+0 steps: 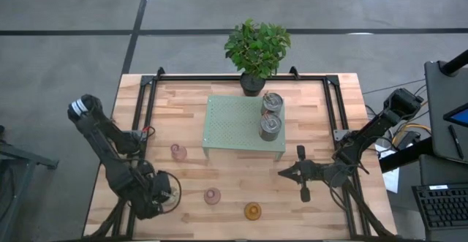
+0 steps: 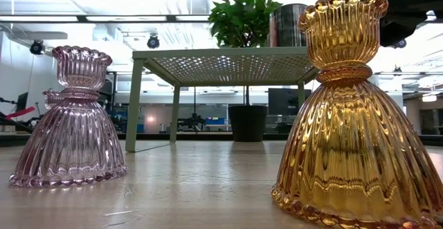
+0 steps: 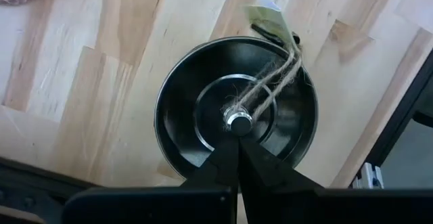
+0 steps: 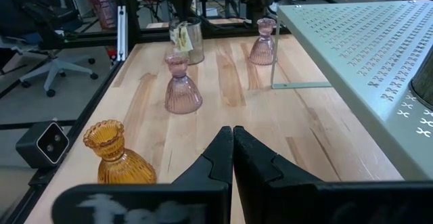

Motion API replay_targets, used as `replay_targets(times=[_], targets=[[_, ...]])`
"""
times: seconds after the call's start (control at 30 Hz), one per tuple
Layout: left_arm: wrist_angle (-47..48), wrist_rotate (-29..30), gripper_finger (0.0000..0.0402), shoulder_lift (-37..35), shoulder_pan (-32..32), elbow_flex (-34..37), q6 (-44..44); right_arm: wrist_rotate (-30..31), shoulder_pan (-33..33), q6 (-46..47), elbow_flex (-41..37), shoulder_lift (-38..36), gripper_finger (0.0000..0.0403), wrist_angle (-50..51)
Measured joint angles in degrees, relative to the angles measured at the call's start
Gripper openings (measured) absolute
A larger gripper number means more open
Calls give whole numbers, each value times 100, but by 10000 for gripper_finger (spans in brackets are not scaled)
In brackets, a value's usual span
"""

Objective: Pick & Place candle stick holders
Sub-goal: Put the silver candle on the shelf

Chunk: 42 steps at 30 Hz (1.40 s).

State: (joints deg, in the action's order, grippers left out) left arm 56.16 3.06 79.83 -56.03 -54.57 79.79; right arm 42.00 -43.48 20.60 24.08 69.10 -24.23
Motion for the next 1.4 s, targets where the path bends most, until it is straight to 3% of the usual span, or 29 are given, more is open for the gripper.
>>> replay_targets(times=[0.2,0.4,0.67,0.83,0.97,1.23,1.4], targets=[[-64,-39,2,21,14,36,-86,0,2,0,0,0,9,0],[-2,-21,8,-453,15,-71,-15,2,2,0,0,0,9,0],[218,483,3,-1030,39,-185,140,2,1,0,0,0,8,0],[137,670,9,-986,87,-68,223,2,2,0,0,0,9,0],[34,645,38,-869,90,-19,364,2,0,0,0,0,8,0],[-133,625,139,-716,92,16,589,2,2,0,0,0,9,2],[-199,500,157,-604,90,53,610,2,2,0,0,0,8,2]])
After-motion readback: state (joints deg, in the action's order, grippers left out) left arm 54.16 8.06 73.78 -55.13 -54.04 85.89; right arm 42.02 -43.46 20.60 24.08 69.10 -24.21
